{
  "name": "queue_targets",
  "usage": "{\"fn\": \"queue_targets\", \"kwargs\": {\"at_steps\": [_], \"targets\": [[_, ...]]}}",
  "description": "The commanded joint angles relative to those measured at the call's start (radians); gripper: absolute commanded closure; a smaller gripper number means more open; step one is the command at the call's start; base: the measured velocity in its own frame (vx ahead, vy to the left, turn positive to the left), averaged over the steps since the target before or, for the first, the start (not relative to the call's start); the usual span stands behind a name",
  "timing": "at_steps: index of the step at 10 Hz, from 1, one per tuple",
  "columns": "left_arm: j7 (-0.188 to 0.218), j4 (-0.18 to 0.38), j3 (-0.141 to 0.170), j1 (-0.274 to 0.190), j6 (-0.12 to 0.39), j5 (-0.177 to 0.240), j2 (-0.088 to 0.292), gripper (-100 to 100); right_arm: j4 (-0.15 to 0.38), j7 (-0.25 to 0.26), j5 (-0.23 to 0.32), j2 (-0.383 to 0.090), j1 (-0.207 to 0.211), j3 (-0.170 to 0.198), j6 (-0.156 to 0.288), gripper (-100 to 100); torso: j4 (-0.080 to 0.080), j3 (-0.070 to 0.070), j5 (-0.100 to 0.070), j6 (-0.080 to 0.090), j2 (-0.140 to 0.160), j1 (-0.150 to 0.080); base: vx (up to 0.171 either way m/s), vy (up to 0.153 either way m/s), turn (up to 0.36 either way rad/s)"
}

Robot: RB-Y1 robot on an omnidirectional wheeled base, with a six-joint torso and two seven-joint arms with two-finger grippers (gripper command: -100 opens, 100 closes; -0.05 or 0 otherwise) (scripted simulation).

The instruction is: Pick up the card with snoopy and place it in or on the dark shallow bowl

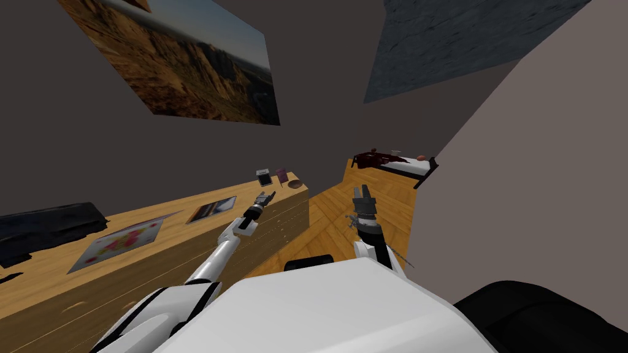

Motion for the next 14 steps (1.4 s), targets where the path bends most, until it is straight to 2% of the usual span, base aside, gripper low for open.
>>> {"fn": "queue_targets", "kwargs": {"at_steps": [1,4,5,9,13,14], "targets": [[-0.037,0.035,-0.01,-0.032,-0.013,0.004,-0.013,-100,0.0,0.0,0.0,0.0,0.0,0.0,0.0,0,0.0,0.0,0.0,0.0,0.0,0.0,0.091,-0.008,0.064],[-0.093,0.097,-0.03,-0.09,-0.035,0.007,-0.031,-100,0.0,0.0,0.0,0.0,0.0,0.0,0.0,0,-0.001,-0.002,0.0,0.0,-0.004,-0.001,0.122,-0.026,0.073],[-0.093,0.097,-0.03,-0.09,-0.035,0.007,-0.031,-100,0.0,0.0,0.0,0.0,0.0,0.0,0.0,0,-0.001,-0.003,0.0,0.0,-0.004,-0.002,0.099,-0.024,0.022],[-0.154,0.172,-0.055,-0.149,-0.063,0.008,-0.051,-100,0.0,0.0,0.0,0.0,0.0,0.0,0.0,0,-0.001,-0.003,0.0,0.0,-0.004,0.0,0.121,-0.005,0.056],[-0.213,0.263,-0.085,-0.181,-0.088,0.011,-0.081,-100,0.0,0.0,0.0,0.0,0.0,0.0,0.0,0,-0.002,-0.004,0.0,0.0,-0.007,0.001,0.177,0.004,0.054],[-0.213,0.263,-0.085,-0.181,-0.088,0.011,-0.081,-100,0.0,0.0,0.0,0.0,0.0,0.0,0.0,0,-0.002,-0.005,0.001,0.0,-0.009,0.002,0.148,0.016,0.016]]}}
